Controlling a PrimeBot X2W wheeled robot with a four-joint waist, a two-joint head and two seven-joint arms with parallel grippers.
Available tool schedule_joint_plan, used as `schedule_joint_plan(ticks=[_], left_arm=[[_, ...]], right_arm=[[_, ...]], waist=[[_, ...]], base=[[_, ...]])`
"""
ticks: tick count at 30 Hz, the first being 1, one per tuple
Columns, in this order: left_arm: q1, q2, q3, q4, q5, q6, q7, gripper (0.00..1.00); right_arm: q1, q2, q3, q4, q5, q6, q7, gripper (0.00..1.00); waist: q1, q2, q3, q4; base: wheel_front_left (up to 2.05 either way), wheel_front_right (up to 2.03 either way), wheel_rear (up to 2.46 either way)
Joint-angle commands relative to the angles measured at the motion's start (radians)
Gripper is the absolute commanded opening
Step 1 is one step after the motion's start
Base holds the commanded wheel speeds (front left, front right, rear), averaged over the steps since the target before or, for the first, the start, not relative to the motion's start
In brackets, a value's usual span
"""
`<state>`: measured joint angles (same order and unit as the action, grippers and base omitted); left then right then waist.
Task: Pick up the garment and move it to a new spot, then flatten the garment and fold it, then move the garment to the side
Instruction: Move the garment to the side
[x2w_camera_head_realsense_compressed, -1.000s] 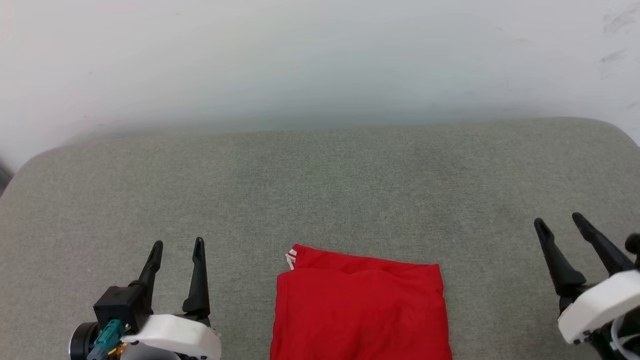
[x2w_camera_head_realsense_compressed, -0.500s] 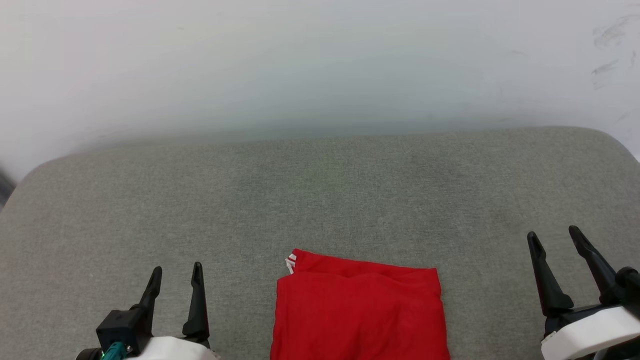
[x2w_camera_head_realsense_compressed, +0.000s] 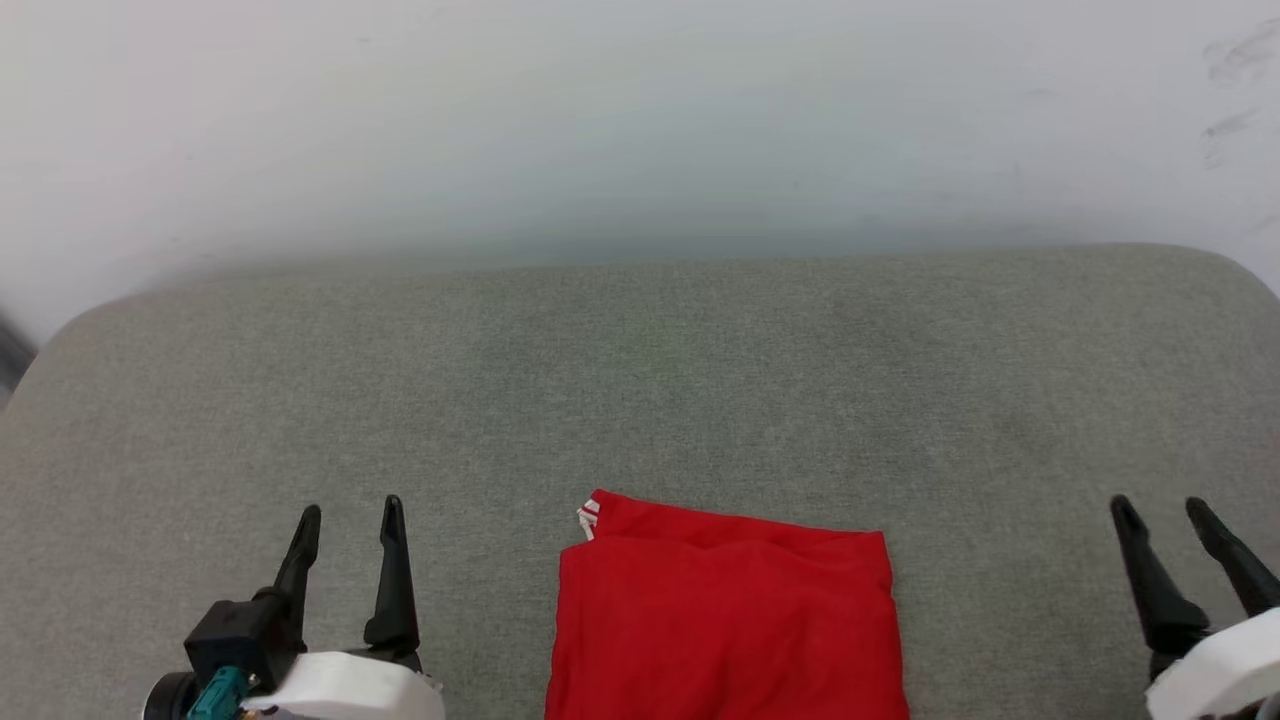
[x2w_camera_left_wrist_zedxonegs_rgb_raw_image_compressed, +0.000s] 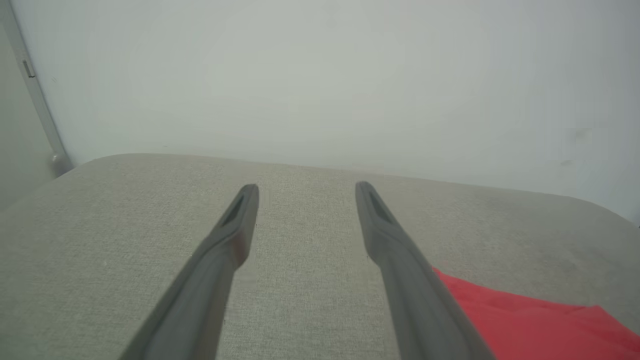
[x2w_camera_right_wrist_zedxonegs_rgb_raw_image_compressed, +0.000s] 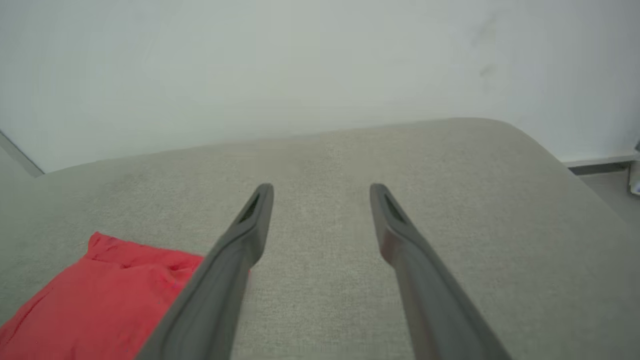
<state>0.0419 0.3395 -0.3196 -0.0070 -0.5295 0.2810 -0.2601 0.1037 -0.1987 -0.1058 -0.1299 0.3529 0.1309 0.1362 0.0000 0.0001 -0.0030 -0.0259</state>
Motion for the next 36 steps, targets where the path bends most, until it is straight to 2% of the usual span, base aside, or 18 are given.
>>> schedule_joint_plan(ticks=[1, 5, 9, 11, 12, 14, 17, 19, 24, 32, 33, 34, 36], left_arm=[[-0.020, -0.009, 0.009, -0.011, 0.014, -0.005, -0.007, 1.00], [-0.051, -0.033, 0.027, -0.039, 0.045, -0.018, -0.006, 1.00], [-0.075, -0.064, 0.053, -0.067, 0.082, -0.035, -0.006, 1.00], [-0.091, -0.079, 0.063, -0.074, 0.098, -0.045, -0.006, 1.00], [-0.091, -0.079, 0.063, -0.074, 0.098, -0.045, -0.006, 1.00], [-0.102, -0.094, 0.070, -0.074, 0.113, -0.059, -0.006, 1.00], [-0.120, -0.114, 0.083, -0.077, 0.133, -0.078, -0.006, 1.00], [-0.142, -0.130, 0.089, -0.086, 0.148, -0.093, -0.006, 1.00], [-0.164, -0.165, 0.101, -0.077, 0.181, -0.125, -0.006, 1.00], [-0.173, -0.204, 0.125, -0.057, 0.219, -0.163, -0.006, 1.00], [-0.173, -0.206, 0.127, -0.055, 0.221, -0.167, -0.006, 1.00], [-0.171, -0.208, 0.132, -0.050, 0.226, -0.170, -0.006, 1.00], [-0.167, -0.210, 0.138, -0.042, 0.229, -0.178, -0.006, 1.00]], right_arm=[[0.001, -0.030, -0.032, 0.028, 0.067, 0.000, 0.064, 1.00], [-0.034, -0.093, -0.116, 0.106, 0.207, 0.000, 0.234, 1.00], [-0.085, -0.144, -0.124, 0.189, 0.297, 0.000, 0.444, 1.00], [-0.115, -0.140, -0.128, 0.220, 0.352, 0.000, 0.551, 1.00], [-0.115, -0.140, -0.128, 0.220, 0.352, 0.000, 0.551, 1.00], [-0.134, -0.140, -0.114, 0.246, 0.372, 0.000, 0.658, 1.00], [-0.162, -0.095, -0.104, 0.250, 0.404, 0.000, 0.751, 1.00], [-0.179, -0.038, -0.095, 0.253, 0.456, 0.000, 0.816, 1.00], [-0.197, 0.052, -0.068, 0.284, 0.575, -0.001, 0.931, 1.00], [-0.217, 0.120, -0.054, 0.363, 0.645, -0.001, 0.962, 1.00], [-0.220, 0.123, -0.054, 0.364, 0.651, -0.001, 0.959, 0.38], [-0.222, 0.124, -0.051, 0.368, 0.650, -0.001, 0.959, 0.00], [-0.228, 0.120, -0.049, 0.362, 0.647, -0.001, 0.964, 0.00]], waist=[[0.0000, -0.0001, 0.019, 0.018], [0.0000, -0.0001, 0.052, 0.052], [0.0000, -0.0001, 0.101, 0.081], [0.0000, -0.0001, 0.127, 0.097], [0.0000, -0.0001, 0.127, 0.097], [0.0000, -0.0001, 0.146, 0.114], [0.0000, -0.0001, 0.177, 0.142], [0.0000, -0.0001, 0.202, 0.159], [0.0000, -0.0001, 0.246, 0.187], [0.0000, -0.0001, 0.264, 0.199], [0.0000, -0.0001, 0.262, 0.198], [0.0000, -0.0001, 0.257, 0.196], [0.0000, -0.0001, 0.249, 0.190]], base=[[0.00, 0.00, 0.00], [0.00, 0.00, 0.00], [0.00, 0.00, 0.00], [0.00, 0.00, 0.00], [0.00, 0.00, 0.00], [0.00, 0.00, 0.00], [0.00, 0.00, 0.00], [0.00, 0.00, 0.00], [0.00, 0.00, 0.00], [0.00, 0.00, 0.00], [0.00, 0.00, 0.00], [0.00, 0.00, 0.00], [0.00, 0.00, 0.00]])
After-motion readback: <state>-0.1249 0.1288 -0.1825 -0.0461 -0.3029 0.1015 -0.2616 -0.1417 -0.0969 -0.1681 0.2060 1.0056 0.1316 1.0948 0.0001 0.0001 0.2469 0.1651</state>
